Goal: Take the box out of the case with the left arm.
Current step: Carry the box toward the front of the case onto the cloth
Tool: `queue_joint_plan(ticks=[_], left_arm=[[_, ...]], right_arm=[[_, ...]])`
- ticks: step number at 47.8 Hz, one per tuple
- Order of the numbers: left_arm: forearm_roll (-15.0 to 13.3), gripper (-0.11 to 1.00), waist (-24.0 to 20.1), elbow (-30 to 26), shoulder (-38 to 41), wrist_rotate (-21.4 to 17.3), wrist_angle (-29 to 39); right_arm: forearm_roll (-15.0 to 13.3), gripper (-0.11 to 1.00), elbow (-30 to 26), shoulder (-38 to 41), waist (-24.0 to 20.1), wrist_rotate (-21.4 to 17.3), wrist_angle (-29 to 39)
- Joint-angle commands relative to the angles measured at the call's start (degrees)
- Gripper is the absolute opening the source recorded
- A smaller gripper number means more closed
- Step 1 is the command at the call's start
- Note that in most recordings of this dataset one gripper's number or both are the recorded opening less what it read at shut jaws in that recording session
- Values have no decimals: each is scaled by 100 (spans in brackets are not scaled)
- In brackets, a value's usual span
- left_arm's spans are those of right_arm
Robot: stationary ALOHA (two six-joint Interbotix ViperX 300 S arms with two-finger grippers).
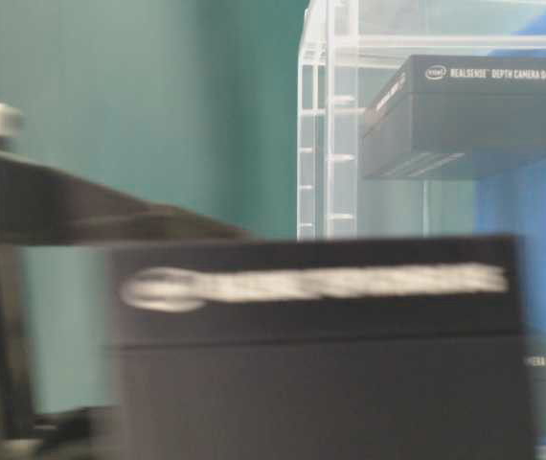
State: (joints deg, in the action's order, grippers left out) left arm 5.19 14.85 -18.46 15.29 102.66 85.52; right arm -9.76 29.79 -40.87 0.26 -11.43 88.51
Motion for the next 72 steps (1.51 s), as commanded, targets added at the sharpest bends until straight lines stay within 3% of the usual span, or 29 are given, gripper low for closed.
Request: queue_joint_plan(ticks=[1, 18, 34, 41, 66, 72], left_arm=[[97, 62, 18, 272, -352, 35, -334], [158, 62, 18, 1468, -26, 88, -2109], [141, 62, 35, 1925, 211, 79, -2681], [132, 62, 44, 2241, 185, 70, -3261], [97, 63, 53, 2303, 141, 0, -3410], [62, 87, 53, 2276, 123, 0, -3401]], right_arm=[[-9, 0, -62, -9, 9, 0, -9], [-9, 0, -53, -9, 9, 0, -9], [-18, 0, -53, -9, 9, 0, -26], [-9, 0, -53, -9, 9, 0, -26], [-9, 0, -53, -9, 9, -18, -9], [-9, 0, -53, -9, 9, -18, -9]])
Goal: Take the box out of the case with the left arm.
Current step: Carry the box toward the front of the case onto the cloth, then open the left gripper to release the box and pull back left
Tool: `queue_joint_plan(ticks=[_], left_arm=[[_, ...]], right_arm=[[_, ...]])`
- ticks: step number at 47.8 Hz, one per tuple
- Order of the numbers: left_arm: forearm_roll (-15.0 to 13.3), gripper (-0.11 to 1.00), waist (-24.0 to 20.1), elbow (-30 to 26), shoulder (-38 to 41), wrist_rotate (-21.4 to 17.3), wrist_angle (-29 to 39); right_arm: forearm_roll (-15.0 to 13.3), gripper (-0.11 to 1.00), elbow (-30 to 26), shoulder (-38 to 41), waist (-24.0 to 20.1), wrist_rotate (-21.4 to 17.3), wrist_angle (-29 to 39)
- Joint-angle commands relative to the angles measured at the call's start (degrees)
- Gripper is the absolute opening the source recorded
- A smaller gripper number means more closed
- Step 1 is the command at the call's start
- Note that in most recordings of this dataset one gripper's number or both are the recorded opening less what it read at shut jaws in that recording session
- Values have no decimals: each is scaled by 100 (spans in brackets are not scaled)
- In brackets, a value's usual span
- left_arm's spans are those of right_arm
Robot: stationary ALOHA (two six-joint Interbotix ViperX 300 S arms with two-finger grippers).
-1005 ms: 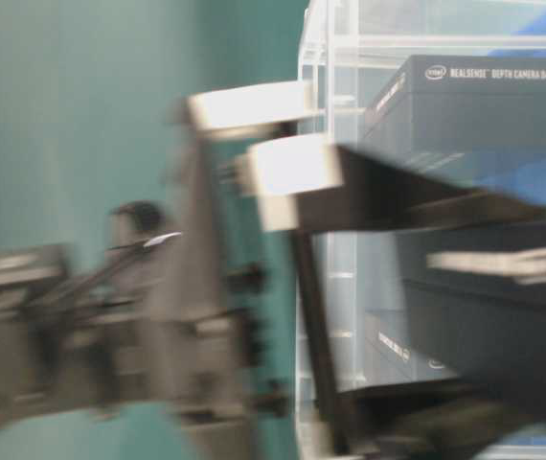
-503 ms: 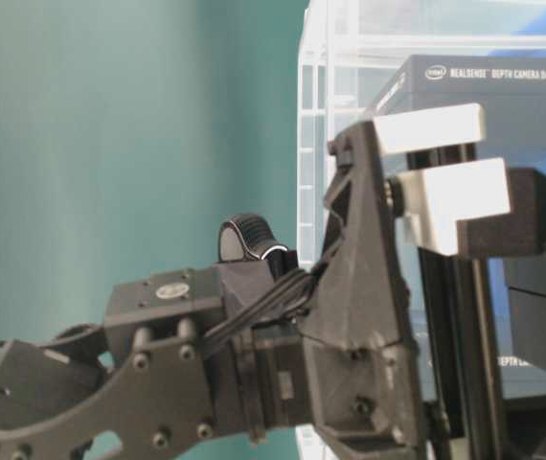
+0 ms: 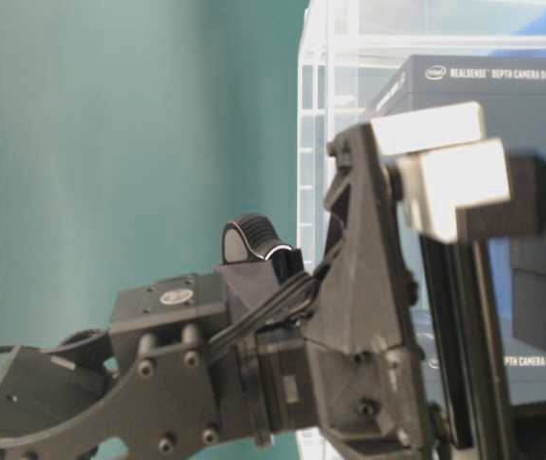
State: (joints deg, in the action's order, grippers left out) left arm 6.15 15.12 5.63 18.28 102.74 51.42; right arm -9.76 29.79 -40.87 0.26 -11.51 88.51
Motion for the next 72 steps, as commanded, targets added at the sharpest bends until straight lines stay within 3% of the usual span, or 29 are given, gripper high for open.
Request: queue_joint_plan(ticks=[1, 21, 46, 61, 72], left_arm=[[-44, 89, 26, -132, -176, 0, 18], [-123, 88, -62, -360, -589, -9, 729], [-26, 88, -176, -1556, -932, -378, 2373], [-26, 87, -132, -1441, -993, -396, 2391], [-53, 87, 123, -694, -1556, -202, 2391]], right_arm=[[-18, 0, -53, -9, 9, -9, -9], [-18, 0, -53, -9, 9, 9, -26], [-18, 0, -53, -9, 9, 9, -26], [-18, 0, -53, -9, 9, 9, -9], [-18, 0, -53, -9, 9, 0, -9]])
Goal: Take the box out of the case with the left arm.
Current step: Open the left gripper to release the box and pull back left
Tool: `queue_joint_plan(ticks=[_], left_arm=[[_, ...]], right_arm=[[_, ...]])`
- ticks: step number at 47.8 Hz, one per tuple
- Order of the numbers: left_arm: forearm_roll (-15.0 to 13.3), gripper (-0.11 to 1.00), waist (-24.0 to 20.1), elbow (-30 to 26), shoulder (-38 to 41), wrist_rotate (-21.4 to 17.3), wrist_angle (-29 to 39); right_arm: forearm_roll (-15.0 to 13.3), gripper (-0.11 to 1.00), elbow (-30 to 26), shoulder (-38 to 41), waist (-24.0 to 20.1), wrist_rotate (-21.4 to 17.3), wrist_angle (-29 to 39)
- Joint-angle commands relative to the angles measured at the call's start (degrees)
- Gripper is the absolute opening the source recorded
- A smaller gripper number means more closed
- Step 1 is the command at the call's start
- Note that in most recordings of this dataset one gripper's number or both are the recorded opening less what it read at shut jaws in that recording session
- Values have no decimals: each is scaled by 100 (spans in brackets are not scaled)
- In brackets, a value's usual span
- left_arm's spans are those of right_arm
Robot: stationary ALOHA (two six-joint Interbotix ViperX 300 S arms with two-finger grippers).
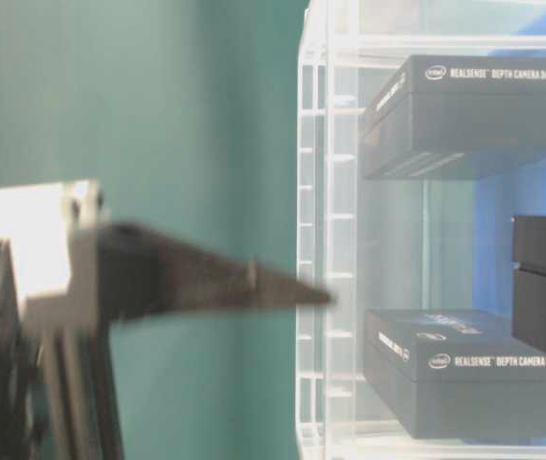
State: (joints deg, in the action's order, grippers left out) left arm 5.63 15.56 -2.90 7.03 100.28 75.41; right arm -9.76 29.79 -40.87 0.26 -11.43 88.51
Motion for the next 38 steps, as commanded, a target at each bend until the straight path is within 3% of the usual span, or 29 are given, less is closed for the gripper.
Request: queue_joint_plan(ticks=[1, 17, 30, 38], left_arm=[[0, 87, 97, 246, -501, 88, -9], [0, 87, 422, 2013, -2083, 729, -9], [0, 87, 510, 3067, -3111, 747, -9], [0, 87, 510, 3349, -3463, 712, 0]], right_arm=[[-18, 0, -53, -9, 9, -9, 0], [-18, 0, -44, -9, 9, -9, 0], [-9, 0, 9, -9, 9, 0, 0], [-18, 0, 44, -9, 9, 0, 0]])
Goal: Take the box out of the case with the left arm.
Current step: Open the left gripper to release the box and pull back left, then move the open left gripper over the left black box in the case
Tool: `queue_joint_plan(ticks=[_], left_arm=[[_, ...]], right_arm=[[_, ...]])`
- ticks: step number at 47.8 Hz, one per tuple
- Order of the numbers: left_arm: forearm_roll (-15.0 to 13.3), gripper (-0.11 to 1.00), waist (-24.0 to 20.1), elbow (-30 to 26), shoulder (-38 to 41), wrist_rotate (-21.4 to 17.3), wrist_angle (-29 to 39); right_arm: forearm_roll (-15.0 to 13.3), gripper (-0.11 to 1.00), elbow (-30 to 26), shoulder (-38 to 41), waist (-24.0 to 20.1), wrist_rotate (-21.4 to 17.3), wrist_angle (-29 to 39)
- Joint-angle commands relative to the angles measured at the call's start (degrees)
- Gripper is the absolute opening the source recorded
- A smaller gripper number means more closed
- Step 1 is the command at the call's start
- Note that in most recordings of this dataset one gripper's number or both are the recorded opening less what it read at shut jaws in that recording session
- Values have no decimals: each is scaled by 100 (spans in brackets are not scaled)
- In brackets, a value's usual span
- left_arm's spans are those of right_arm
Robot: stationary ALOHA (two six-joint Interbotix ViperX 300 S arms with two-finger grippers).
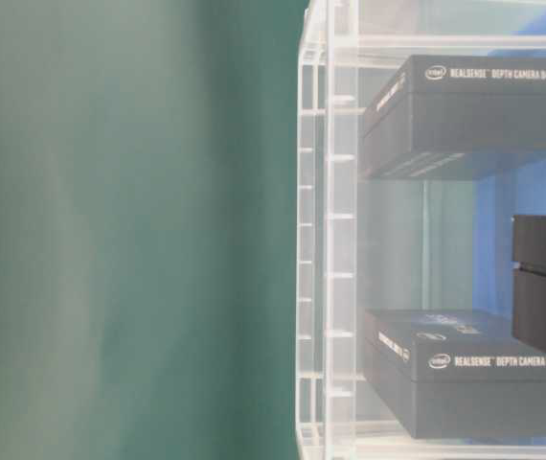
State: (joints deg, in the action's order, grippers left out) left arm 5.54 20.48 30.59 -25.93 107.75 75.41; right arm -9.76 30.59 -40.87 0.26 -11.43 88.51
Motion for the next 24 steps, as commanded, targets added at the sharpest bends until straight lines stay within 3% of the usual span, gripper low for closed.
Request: queue_joint_plan(ticks=[1, 7, 15, 24], left_arm=[[9, 87, 9, 18, -185, -35, 0], [26, 87, -35, 123, -308, -123, 44], [26, 87, -475, 264, -554, -422, 141], [26, 87, -1397, 378, -817, -1292, 149]], right_arm=[[-9, 0, -26, -9, 9, 0, 0], [-9, 0, 62, -9, 9, 0, -9], [-9, 0, 97, -9, 9, 0, 0], [-9, 0, 97, -9, 9, 0, 0]])
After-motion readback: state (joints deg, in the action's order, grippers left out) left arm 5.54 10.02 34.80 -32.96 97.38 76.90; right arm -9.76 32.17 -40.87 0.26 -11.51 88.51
